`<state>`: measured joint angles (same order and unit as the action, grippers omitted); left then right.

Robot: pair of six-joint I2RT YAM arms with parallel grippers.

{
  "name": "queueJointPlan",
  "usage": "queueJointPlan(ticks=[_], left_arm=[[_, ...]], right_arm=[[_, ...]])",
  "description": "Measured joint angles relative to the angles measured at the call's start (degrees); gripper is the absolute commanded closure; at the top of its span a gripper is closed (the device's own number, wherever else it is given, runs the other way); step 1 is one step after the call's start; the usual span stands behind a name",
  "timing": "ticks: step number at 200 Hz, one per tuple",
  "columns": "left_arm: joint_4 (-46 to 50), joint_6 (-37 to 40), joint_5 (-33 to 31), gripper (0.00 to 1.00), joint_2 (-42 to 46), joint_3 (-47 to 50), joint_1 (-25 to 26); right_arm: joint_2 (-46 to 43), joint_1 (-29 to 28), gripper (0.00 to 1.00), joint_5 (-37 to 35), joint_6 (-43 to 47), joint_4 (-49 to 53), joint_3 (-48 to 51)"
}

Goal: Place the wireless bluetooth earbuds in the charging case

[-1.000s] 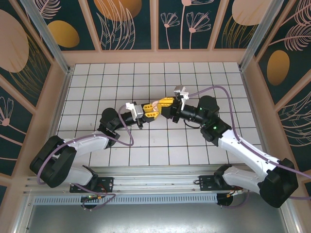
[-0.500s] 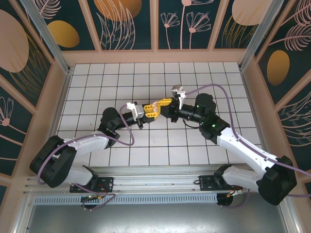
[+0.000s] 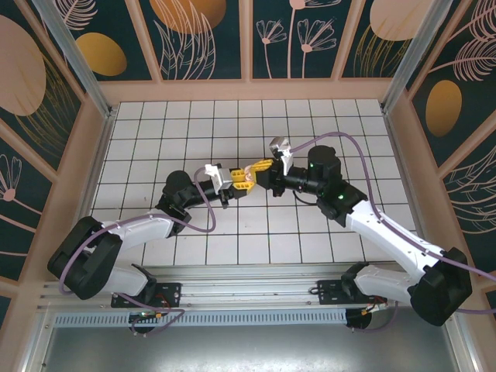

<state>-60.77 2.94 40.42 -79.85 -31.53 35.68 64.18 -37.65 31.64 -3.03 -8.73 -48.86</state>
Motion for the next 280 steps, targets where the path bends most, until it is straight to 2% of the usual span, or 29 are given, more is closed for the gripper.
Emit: queueJointPlan(ticks=[124, 213, 280], left_arm=[[1.46, 0.00, 3.78, 0.79, 0.00, 0.00, 0.00], [4.33, 0.66, 4.20, 0.79, 0.11, 0.00, 0.00], [4.48, 0.68, 4.85, 0.79, 0.24, -0.02, -0.04]], right_arm=[[0.61, 2.36, 0.84, 7.87, 8.72, 5.11, -1.40], [1.11, 0.83, 0.84, 5.42, 11.02, 8.44, -2.21], [1.22, 0.33, 0.83, 4.24, 18.45, 12.68, -4.42]])
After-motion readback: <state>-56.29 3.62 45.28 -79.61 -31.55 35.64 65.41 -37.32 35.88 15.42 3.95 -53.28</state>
